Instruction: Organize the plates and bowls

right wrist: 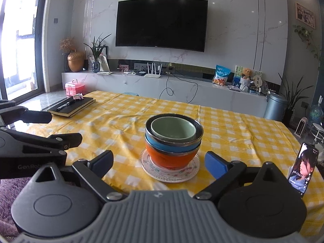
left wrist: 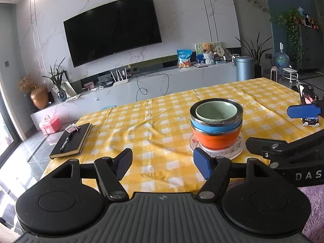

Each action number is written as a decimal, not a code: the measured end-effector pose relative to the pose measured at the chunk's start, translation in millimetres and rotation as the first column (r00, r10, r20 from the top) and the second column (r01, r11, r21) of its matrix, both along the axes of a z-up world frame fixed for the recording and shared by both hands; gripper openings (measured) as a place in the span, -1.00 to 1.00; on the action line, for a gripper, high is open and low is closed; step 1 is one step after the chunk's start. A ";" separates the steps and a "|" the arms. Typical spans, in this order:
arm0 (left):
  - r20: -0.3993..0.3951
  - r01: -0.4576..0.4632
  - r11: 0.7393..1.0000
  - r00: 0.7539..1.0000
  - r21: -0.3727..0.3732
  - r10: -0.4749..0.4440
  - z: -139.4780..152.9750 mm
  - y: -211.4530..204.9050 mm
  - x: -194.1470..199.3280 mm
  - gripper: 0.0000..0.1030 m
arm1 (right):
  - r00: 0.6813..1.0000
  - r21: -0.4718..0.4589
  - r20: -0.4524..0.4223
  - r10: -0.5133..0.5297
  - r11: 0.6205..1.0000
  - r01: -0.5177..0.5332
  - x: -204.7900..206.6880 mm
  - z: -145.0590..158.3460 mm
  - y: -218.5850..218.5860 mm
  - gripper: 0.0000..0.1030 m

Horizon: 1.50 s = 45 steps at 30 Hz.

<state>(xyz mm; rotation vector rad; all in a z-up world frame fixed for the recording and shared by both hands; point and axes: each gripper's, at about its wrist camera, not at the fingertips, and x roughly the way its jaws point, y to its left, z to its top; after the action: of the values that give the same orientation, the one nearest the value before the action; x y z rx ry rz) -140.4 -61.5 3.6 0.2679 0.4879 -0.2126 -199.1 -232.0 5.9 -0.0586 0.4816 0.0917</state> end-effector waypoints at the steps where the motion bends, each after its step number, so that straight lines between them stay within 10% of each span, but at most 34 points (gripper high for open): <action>1: -0.013 -0.008 1.000 1.000 0.004 0.008 -4.7 1.5 1.6 0.60 | 1.000 0.013 -0.004 -0.003 1.000 0.004 1.3 -2.4 -1.7 0.85; 17: -0.144 -0.064 0.997 0.988 -0.048 0.056 -49.4 7.0 35.9 0.65 | 0.988 0.059 -0.145 -0.050 0.996 0.060 44.8 -53.4 -12.0 0.75; 45: -0.154 -0.072 0.997 0.986 -0.029 0.066 -48.4 6.9 35.8 0.67 | 0.990 0.027 -0.137 -0.043 0.998 0.048 41.7 -54.2 -4.9 0.78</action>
<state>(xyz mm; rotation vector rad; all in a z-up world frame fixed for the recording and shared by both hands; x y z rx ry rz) -104.6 -54.6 -44.8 0.2015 0.6435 -0.1746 -157.4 -236.9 -48.2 -0.0113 0.6180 0.0584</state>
